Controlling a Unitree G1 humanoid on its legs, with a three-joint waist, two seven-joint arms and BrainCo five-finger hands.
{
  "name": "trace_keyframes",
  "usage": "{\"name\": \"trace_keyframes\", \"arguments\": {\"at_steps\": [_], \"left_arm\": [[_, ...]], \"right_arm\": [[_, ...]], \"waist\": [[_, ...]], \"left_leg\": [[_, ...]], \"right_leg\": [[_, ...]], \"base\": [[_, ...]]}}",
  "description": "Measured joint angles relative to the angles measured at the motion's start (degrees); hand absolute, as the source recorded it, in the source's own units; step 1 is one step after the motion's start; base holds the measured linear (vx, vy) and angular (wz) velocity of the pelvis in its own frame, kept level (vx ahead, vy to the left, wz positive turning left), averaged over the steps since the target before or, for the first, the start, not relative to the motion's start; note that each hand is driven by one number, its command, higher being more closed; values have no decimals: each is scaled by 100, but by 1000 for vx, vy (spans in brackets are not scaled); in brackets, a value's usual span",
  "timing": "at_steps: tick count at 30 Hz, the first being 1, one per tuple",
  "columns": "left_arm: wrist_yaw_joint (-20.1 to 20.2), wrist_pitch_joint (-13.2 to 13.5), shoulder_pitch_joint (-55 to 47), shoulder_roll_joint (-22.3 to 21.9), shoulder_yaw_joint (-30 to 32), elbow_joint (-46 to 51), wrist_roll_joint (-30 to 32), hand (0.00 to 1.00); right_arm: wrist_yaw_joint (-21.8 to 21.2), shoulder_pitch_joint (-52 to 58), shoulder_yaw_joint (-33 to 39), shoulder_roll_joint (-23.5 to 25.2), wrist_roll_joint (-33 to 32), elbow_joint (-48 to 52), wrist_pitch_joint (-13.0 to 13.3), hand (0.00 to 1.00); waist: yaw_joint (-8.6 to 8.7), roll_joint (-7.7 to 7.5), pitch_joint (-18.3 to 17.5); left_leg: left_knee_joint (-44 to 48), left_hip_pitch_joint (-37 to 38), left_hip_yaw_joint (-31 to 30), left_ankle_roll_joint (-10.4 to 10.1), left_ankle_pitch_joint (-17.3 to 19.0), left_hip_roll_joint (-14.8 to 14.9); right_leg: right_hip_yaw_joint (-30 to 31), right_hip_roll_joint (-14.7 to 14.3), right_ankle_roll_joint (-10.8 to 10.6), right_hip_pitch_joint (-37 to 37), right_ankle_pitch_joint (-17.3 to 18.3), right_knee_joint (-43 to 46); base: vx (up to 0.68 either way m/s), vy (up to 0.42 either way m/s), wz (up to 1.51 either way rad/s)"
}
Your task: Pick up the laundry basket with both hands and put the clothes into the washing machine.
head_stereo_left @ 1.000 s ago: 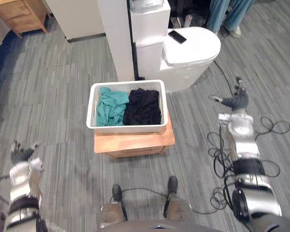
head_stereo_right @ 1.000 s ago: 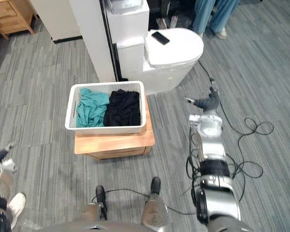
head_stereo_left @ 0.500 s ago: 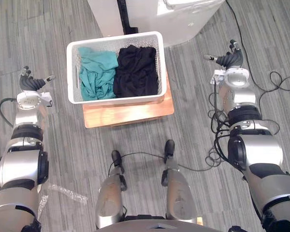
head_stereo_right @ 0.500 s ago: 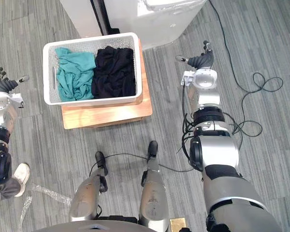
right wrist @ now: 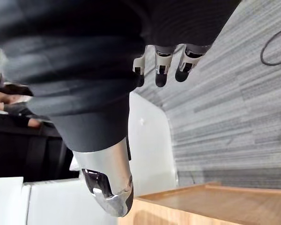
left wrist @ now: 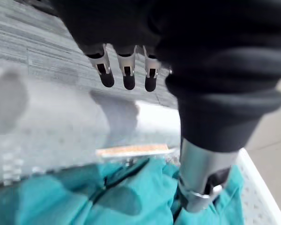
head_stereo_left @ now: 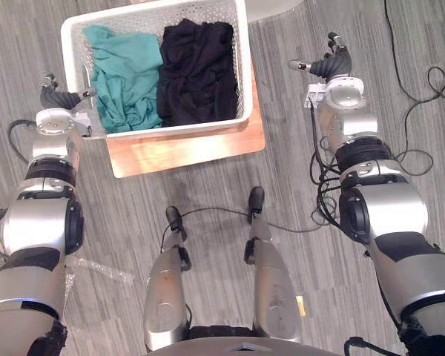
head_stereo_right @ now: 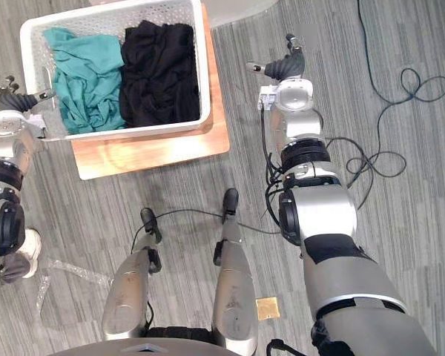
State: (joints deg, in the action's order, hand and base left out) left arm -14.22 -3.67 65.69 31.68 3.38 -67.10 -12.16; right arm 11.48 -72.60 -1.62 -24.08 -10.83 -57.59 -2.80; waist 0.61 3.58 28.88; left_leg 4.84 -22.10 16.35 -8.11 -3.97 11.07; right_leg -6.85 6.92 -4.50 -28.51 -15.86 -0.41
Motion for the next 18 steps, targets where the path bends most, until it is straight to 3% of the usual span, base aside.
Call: {"name": "trace_keyframes", "arguments": {"at_steps": [9, 18], "left_arm": [[-429, -21, 216, -139, -319, 50, -71, 0], [-635, 9, 78, -178, -362, 133, -124, 0]], "right_arm": [[183, 197, -289, 864, 107, 249, 24, 0], [260, 408, -476, 981, 234, 278, 49, 0]], "waist": [[24, -18, 10], [99, -53, 30]], "left_leg": [[-8, -89, 97, -4, -4, 15], [-15, -50, 185, -7, -9, 20]], "right_leg": [[73, -22, 18, -142, -25, -6], [165, -42, 2, -167, -57, -10]], "base": [[4, 5, -3], [-5, -2, -5]]}}
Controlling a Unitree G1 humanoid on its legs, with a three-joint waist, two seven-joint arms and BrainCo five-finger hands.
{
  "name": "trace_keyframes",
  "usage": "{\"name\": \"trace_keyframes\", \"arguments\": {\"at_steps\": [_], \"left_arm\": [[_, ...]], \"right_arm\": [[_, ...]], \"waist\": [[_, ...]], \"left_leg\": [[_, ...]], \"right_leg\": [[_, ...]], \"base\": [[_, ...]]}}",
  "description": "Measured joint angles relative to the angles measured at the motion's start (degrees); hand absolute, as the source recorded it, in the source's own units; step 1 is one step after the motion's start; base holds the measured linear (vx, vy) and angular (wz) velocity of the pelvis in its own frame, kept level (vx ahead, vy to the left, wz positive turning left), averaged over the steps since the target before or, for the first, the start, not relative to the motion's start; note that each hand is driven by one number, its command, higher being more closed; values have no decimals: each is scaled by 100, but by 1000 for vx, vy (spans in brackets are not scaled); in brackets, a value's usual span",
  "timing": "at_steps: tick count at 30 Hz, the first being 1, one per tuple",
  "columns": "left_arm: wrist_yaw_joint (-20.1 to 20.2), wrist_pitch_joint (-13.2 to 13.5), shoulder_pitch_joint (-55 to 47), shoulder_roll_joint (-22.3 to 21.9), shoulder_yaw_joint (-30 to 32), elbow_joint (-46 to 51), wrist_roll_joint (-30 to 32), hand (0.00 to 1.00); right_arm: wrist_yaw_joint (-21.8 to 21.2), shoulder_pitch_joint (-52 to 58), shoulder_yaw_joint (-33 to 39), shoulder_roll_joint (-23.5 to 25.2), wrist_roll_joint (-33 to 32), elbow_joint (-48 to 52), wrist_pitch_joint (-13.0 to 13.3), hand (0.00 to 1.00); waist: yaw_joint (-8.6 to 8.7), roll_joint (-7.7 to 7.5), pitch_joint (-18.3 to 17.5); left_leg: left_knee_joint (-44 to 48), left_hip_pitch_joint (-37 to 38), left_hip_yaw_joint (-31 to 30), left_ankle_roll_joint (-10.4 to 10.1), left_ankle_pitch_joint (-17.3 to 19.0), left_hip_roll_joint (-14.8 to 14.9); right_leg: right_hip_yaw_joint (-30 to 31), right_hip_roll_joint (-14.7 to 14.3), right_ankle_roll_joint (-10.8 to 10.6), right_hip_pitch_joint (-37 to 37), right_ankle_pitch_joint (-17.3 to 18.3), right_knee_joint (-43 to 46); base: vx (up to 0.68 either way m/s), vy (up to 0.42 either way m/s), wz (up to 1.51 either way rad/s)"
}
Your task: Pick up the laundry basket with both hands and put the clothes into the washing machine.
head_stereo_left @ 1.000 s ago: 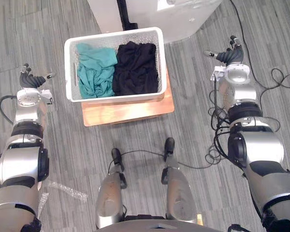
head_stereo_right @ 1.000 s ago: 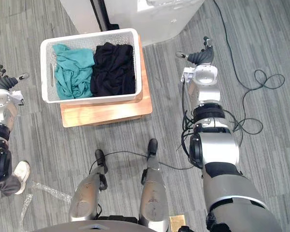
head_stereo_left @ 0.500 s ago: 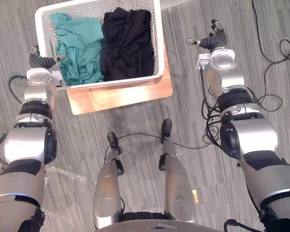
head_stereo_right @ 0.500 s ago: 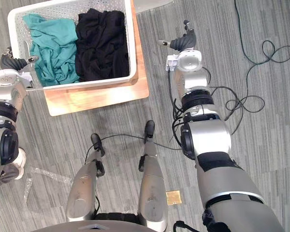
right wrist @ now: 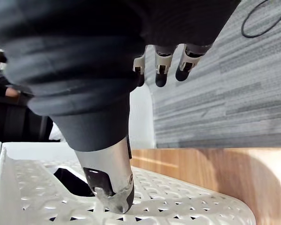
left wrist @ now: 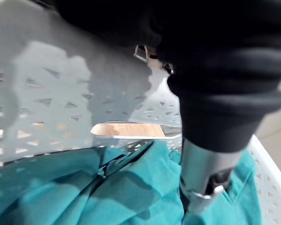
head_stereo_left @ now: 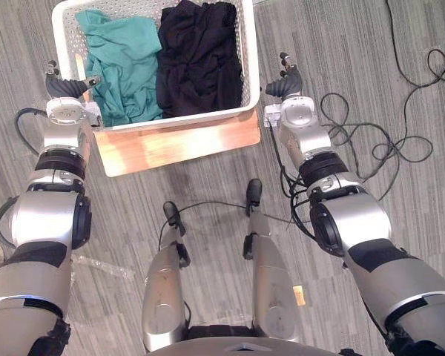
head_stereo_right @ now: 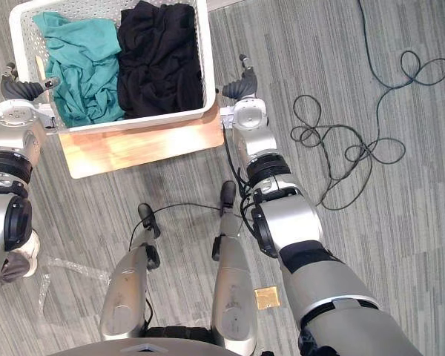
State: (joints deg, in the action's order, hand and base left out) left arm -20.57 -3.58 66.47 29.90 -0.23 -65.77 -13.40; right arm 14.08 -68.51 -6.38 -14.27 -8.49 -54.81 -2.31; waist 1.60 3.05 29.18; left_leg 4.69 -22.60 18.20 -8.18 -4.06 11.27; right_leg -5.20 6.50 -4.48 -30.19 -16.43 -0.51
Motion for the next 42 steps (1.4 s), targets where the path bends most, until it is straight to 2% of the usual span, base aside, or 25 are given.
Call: {"name": "trace_keyframes", "arguments": {"at_steps": [8, 12, 15, 18, 22, 29, 35, 42], "left_arm": [[-42, 28, -475, 68, 69, 172, 7, 0], [-32, 24, -925, 43, 310, 207, 9, 0], [1, 50, -1132, 0, 496, 234, 12, 0], [55, 51, -1241, -92, 699, 226, 10, 0], [57, 53, -1326, -96, 903, 233, 10, 0], [53, 58, -1371, -196, 897, 452, 8, 0], [-33, 66, -1372, -248, 883, 592, 9, 0], [-44, 108, -1225, -366, 758, 663, 6, 0]], "right_arm": [[27, 180, -146, 33, 351, 238, -27, 0], [14, 261, -2, -6, 431, 218, -80, 0], [15, 253, 149, -311, 432, 217, -141, 0], [22, 197, 368, -633, 413, 218, -194, 0], [147, -6, 494, -725, 208, 354, -193, 0], [309, -6, 475, -574, 209, 921, -186, 0], [363, -5, 435, -234, 219, 939, -183, 0], [346, 67, 413, 87, 420, 878, -183, 0]], "waist": [[40, -86, 17], [122, -253, -2], [113, -374, -9], [94, -375, -10], [128, -376, -10], [49, -376, -11], [31, -382, -19], [-67, -379, -21]], "left_leg": [[-136, 255, 196, -35, -23, 39], [-202, 484, 265, -48, -26, 47], [-198, 513, 302, -48, -26, 38], [-196, 557, 335, -48, -26, 37], [-187, 577, 368, -59, -32, 70], [-200, 562, 361, -82, -46, 117], [-226, 546, 319, -91, -64, 114], [-394, 514, 198, -95, -196, 90]], "right_leg": [[166, -85, -9, 69, -10, -1], [227, -113, -13, 237, -7, -39], [274, -113, -44, 243, -27, -42], [317, -117, -54, 255, -33, -41], [359, -157, -67, 255, -41, -41], [317, -195, -67, 252, -42, -41], [283, -195, -67, 247, -41, -42], [161, -183, -67, 230, -41, -50]], "base": [[7, -18, -12], [7, -6, -9], [-10, 0, -6], [-20, 5, -6], [-15, 1, -7], [0, 0, 0], [1, 7, 1], [0, 22, 9]]}}
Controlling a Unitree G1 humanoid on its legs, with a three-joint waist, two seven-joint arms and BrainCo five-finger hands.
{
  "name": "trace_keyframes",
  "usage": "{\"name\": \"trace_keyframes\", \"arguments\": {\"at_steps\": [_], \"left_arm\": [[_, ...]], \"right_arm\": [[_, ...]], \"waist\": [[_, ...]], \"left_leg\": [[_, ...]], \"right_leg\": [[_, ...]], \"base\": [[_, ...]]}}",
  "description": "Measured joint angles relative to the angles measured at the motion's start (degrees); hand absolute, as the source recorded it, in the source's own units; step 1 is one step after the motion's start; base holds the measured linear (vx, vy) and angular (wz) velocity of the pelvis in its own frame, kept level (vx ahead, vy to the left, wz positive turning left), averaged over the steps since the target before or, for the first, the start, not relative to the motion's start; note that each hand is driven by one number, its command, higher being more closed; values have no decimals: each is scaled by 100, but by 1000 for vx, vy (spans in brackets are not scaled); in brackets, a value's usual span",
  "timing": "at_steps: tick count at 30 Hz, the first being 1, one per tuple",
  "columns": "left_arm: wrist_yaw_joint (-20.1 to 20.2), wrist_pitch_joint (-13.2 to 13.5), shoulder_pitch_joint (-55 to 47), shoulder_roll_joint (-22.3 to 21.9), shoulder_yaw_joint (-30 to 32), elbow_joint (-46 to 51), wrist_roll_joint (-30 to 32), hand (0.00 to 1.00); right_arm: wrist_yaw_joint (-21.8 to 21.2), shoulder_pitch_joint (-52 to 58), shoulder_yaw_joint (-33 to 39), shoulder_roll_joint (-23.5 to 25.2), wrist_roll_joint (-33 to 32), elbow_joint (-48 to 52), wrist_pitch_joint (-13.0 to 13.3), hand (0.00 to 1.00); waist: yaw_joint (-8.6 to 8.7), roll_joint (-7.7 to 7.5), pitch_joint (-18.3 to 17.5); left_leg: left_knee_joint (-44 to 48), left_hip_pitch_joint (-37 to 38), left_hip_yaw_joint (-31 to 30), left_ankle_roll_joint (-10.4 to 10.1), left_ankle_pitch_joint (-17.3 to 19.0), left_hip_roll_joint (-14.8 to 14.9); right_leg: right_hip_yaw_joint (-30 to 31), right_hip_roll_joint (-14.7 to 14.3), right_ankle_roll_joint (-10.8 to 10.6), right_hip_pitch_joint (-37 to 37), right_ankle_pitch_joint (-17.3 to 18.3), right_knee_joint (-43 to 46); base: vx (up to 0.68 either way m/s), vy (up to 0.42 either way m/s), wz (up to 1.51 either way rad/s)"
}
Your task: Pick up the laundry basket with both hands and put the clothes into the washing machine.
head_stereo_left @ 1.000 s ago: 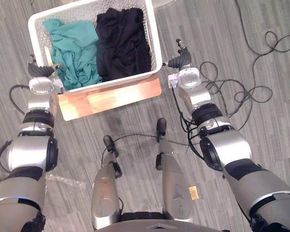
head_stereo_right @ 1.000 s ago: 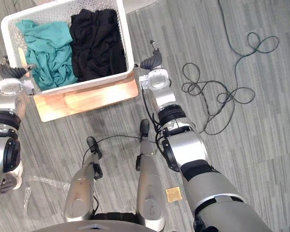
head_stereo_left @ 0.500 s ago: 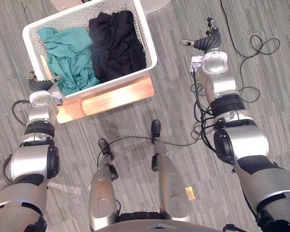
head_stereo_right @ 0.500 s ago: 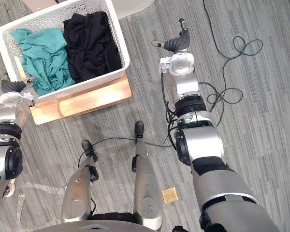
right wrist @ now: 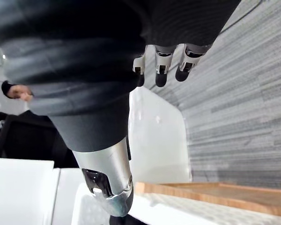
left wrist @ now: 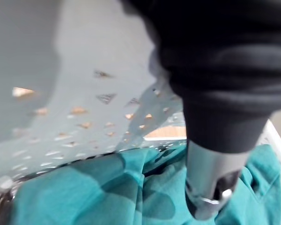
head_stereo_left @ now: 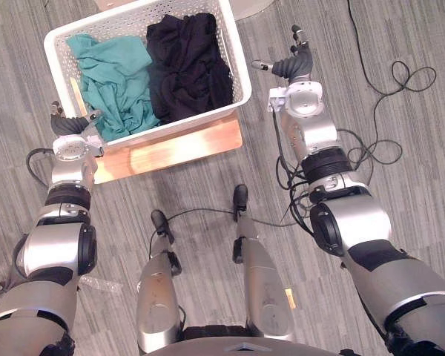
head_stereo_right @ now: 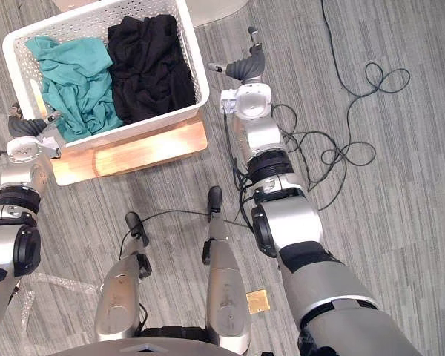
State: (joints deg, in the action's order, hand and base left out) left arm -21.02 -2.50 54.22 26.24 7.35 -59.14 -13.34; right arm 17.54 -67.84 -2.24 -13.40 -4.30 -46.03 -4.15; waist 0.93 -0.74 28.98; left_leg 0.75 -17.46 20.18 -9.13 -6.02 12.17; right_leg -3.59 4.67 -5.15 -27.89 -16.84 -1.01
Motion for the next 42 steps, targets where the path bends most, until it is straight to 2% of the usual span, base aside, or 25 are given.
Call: {"name": "trace_keyframes", "arguments": {"at_steps": [8, 14, 16, 17, 18, 22, 35, 42], "left_arm": [[-30, 157, 172, -103, -341, 233, -16, 0], [-92, 163, 304, -209, -381, 255, -61, 0], [-118, 163, 309, -208, -409, 276, -62, 0], [-126, 163, 307, -208, -409, 305, -63, 0], [-133, 163, 307, -208, -410, 393, -65, 100], [-217, 166, 311, -210, -544, 454, -121, 100], [-327, 164, 299, -295, -650, 618, -411, 100], [-311, 144, 164, -314, -994, 630, -471, 100]], "right_arm": [[-131, 12, 20, 57, 16, -416, 57, 0], [-133, 1, 9, 71, 47, -433, 103, 0], [-130, 1, -33, 73, 247, -428, 120, 0], [-129, 1, -78, 73, 259, -422, 125, 100], [-130, 1, -118, 52, 261, -408, 144, 100], [-113, 0, -155, 40, 408, -357, 146, 100], [4, 17, -332, -69, 462, -268, 93, 100], [12, 246, -349, -74, 354, -213, 41, 100]], "waist": [[-51, 10, -5], [-123, 22, -14], [-121, 26, -16], [-120, 27, -17], [-121, 27, -19], [-119, 58, -126], [-140, 68, -132], [-129, 68, -132]], "left_leg": [[-223, -170, -195, 58, -209, -127], [-416, -221, -294, 59, -372, -170], [-466, -224, -301, 60, -406, -172], [-495, -224, -302, 59, -421, -175], [-511, -246, -310, 59, -439, -176], [-515, -388, -364, 60, -473, -178], [-513, -437, -441, 59, -513, -185], [-512, -266, -431, 61, -499, -190]], "right_leg": [[-157, 117, -22, -137, -14, -2], [-214, 142, -25, -227, -15, 5], [-224, 141, -27, -245, -14, 5], [-226, 141, -34, -255, -9, 5], [-236, 141, -48, -280, 2, 6], [-286, 151, -58, -391, -3, 7], [-341, 166, -23, -394, -48, 8], [-339, 167, -19, -215, -70, -6]], "base": [[-18, 29, 13], [-36, 18, 7], [-44, 20, 3], [-39, 22, 3], [-39, 25, 3], [-37, 28, 5], [-29, 53, 3], [-16, 60, -1]]}}
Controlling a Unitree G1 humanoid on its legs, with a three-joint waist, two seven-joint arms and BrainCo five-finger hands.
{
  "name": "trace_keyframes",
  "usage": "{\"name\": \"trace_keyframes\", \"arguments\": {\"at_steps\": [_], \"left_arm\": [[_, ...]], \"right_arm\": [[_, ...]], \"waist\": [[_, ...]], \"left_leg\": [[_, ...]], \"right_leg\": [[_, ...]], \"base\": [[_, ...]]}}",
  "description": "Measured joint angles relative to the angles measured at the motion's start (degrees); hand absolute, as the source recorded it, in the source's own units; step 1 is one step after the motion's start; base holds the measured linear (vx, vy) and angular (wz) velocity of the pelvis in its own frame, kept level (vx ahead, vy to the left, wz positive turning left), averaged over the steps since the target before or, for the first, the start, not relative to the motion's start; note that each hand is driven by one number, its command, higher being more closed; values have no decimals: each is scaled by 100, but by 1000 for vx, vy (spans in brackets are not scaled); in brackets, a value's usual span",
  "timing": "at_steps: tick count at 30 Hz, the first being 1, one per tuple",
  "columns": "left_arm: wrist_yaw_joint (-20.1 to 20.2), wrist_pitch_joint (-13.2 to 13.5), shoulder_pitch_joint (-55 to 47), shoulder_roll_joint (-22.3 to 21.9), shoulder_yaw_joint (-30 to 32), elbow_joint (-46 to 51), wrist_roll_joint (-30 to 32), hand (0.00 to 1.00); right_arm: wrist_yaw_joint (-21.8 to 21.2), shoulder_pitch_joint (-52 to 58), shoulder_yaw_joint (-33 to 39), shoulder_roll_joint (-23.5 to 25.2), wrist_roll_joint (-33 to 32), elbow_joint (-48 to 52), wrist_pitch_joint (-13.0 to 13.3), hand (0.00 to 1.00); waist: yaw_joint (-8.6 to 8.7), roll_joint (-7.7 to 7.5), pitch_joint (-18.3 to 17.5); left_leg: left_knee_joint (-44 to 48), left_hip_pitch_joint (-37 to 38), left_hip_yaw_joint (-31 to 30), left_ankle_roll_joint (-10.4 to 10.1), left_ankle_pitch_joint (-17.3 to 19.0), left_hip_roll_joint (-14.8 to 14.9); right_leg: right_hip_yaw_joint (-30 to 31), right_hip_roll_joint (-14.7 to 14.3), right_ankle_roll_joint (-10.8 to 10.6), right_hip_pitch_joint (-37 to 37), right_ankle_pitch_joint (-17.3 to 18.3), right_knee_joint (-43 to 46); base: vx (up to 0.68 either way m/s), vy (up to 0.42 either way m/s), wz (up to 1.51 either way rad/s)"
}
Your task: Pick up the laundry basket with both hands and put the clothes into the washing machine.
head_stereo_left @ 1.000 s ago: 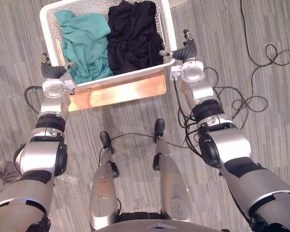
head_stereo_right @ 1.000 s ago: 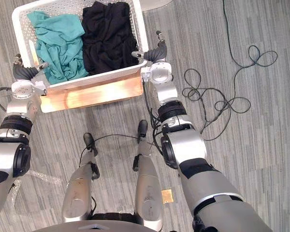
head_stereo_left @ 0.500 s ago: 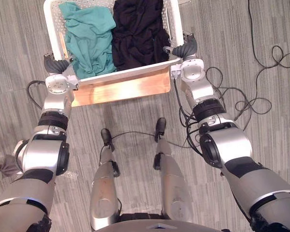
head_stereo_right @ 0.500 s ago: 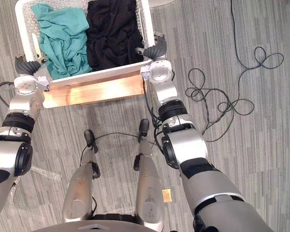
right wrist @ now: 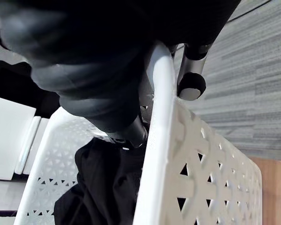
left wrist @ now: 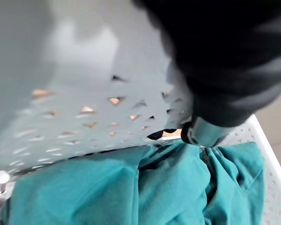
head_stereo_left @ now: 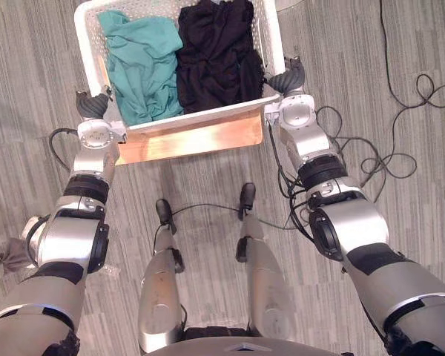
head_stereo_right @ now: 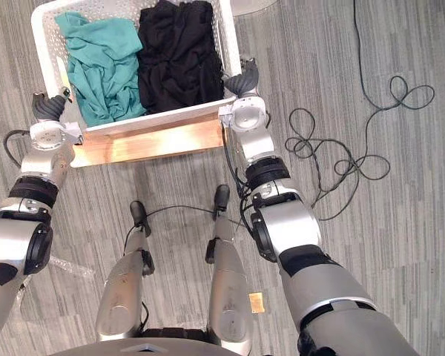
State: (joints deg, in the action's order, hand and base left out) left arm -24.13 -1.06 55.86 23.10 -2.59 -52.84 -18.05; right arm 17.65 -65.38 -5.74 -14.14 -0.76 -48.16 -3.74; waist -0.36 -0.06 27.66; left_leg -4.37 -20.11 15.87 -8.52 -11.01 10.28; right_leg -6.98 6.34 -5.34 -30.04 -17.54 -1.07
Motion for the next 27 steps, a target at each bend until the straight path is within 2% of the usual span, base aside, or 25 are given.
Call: {"name": "trace_keyframes", "arguments": {"at_steps": [6, 10, 16, 20, 23, 27], "left_arm": [[335, -8, -394, -125, -59, 85, -422, 100], [371, -62, -1027, -239, -207, 559, -692, 100], [631, -106, -2899, -256, -201, 2703, -805, 100], [902, 9, -3821, -449, -197, 3213, -774, 100], [1163, 19, -4671, -797, -188, 3205, -766, 100], [1329, -1, -5472, -1120, -150, 3202, -773, 100]], "right_arm": [[-53, 383, -33, -50, -234, 12, -24, 100], [-178, 805, -37, -146, -236, 275, -86, 100], [-358, 2227, -59, -353, -438, 1961, -149, 100], [-580, 3003, 42, -394, -446, 2493, -92, 100], [-784, 3713, 190, -208, -462, 2496, -27, 100], [-974, 4365, 296, -26, -569, 2493, -24, 100]], "waist": [[49, 1, 0], [79, 2, 1], [200, 30, -9], [181, 124, -456], [172, 273, -833], [158, 315, -1163]], "left_leg": [[157, 207, 27, 15, 112, -10], [343, 405, 38, 7, 262, 10], [618, 1073, 34, -9, 569, 69], [599, 1214, 38, -51, 684, 63], [506, 1540, 56, -39, 710, 80], [518, 1743, 86, -53, 790, 134]], "right_leg": [[38, 23, 1, 243, 6, -1], [48, 27, 28, 516, 37, -2], [20, 9, 31, 1312, 219, 23], [10, 21, 22, 1454, 361, 32], [1, -11, -33, 1734, 440, 30], [-4, -55, -40, 1945, 501, 31]], "base": [[-24, 46, -3], [-13, 17, -2], [16, 46, 0], [34, 58, 2], [70, 44, -2], [57, 33, -2]]}}
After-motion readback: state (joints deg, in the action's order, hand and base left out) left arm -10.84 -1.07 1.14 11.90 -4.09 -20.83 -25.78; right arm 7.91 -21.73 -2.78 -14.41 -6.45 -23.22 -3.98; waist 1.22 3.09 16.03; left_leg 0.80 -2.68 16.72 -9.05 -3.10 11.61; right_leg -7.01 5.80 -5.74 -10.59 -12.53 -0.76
